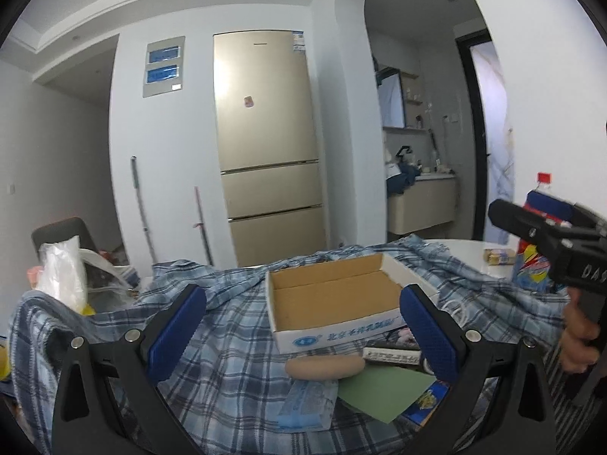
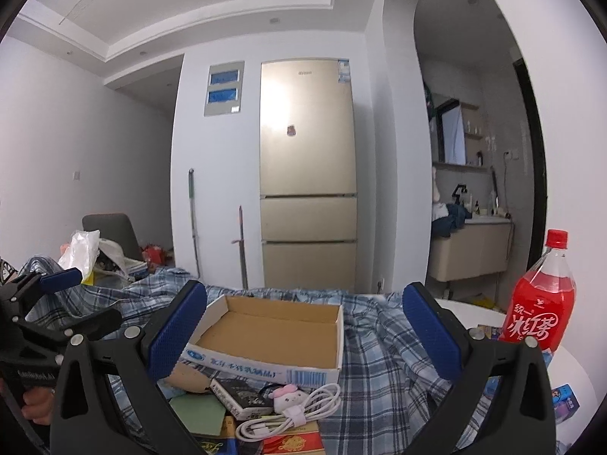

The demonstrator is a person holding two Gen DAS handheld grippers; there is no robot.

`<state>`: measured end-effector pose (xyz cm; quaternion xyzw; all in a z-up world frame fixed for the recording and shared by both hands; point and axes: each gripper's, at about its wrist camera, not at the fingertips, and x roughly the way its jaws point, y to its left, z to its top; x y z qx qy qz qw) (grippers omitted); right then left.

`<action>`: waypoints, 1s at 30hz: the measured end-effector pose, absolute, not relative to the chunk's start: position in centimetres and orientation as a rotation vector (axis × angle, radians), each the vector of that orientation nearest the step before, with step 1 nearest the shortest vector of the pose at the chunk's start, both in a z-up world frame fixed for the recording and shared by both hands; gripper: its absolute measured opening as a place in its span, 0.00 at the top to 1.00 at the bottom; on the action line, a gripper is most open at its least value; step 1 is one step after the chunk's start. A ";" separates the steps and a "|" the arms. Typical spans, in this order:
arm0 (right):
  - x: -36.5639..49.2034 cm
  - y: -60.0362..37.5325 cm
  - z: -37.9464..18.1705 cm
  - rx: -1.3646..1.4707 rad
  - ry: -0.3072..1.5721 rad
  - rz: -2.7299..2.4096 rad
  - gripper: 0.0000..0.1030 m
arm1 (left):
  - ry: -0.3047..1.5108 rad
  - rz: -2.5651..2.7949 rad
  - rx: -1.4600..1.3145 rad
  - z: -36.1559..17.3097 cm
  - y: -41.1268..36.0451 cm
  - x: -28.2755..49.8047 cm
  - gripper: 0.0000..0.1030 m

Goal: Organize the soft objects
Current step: 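Lower the right tool toward the red-and-gold cigarette pack and white cable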

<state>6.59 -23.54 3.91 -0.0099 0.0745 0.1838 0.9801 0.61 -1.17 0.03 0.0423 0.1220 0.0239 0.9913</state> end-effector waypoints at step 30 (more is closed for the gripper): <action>7.8 -20.2 2.4 -0.207 0.398 0.271 0.00 | 0.321 0.054 0.034 -0.5 -0.1 1.8 0.00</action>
